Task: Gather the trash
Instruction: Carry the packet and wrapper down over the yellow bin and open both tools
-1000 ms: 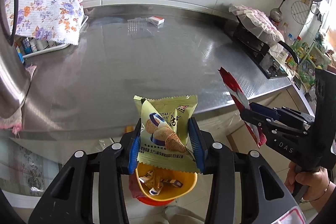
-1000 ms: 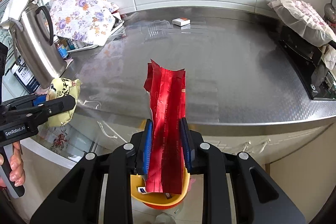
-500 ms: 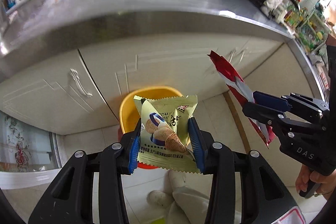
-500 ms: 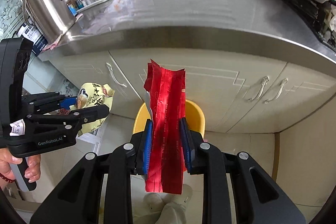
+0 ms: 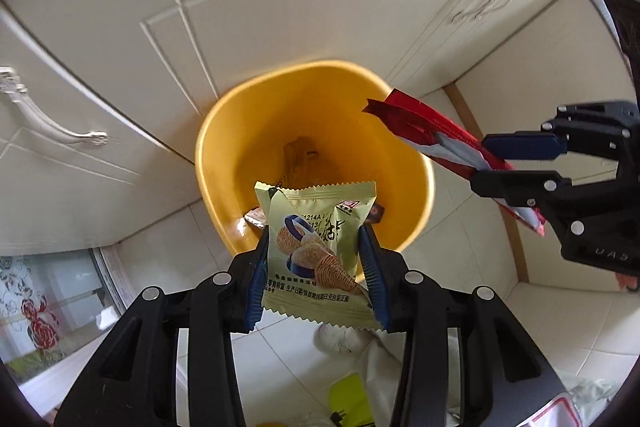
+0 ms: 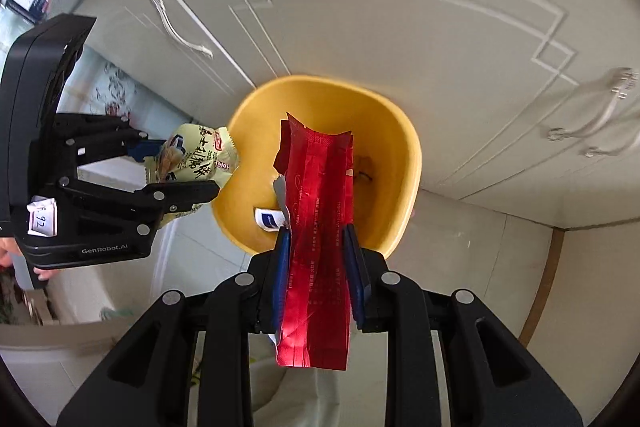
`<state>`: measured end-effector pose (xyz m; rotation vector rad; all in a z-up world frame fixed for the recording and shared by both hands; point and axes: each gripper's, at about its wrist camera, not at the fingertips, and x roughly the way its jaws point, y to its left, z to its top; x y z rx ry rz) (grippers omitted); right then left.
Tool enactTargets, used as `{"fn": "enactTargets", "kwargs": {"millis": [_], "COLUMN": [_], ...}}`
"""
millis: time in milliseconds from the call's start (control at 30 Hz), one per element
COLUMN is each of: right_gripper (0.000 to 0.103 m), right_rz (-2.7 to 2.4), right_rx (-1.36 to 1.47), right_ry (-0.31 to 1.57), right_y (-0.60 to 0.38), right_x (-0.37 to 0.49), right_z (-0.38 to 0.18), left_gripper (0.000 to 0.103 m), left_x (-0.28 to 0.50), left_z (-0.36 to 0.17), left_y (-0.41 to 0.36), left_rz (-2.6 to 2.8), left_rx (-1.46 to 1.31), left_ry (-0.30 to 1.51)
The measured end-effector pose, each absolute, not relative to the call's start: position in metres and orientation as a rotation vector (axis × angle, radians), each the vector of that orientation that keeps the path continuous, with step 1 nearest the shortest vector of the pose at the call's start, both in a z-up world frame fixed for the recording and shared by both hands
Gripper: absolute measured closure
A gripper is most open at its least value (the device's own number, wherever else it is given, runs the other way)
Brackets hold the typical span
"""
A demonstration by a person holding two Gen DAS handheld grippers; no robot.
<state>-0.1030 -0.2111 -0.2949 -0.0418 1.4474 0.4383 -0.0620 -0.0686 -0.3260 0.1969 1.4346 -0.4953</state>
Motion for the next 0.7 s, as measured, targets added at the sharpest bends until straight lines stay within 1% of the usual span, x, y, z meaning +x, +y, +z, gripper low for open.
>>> {"fn": "enactTargets", "kwargs": {"millis": [133, 267, 400, 500, 633, 700], "right_gripper": [0.075, 0.073, 0.069, 0.061, 0.058, 0.058], "right_rz": [0.467, 0.482, 0.502, 0.506, 0.497, 0.499], "right_rx": [-0.075, -0.084, -0.097, -0.095, -0.082, -0.074], "right_ry": [1.495, 1.514, 1.530, 1.533, 1.522, 1.514], "right_y": [-0.206, -0.200, -0.199, -0.203, -0.202, -0.201], "right_x": [-0.092, -0.081, -0.076, -0.072, -0.070, -0.071], "right_z": [-0.326, -0.343, -0.358, -0.363, -0.362, -0.361], "left_gripper": [0.061, 0.061, 0.060, 0.057, 0.052, 0.047], "left_x": [-0.050, -0.044, -0.041, -0.040, -0.034, -0.033], "left_z": [-0.353, -0.374, -0.387, -0.392, -0.395, -0.396], "left_y": [-0.069, -0.069, -0.068, -0.067, -0.072, -0.071], "left_rz": [-0.497, -0.490, -0.483, -0.477, -0.469, -0.469], "left_rx": [0.203, 0.213, 0.210, 0.200, 0.195, 0.195], "left_ry": [1.469, 1.496, 1.522, 1.534, 1.532, 1.526]}}
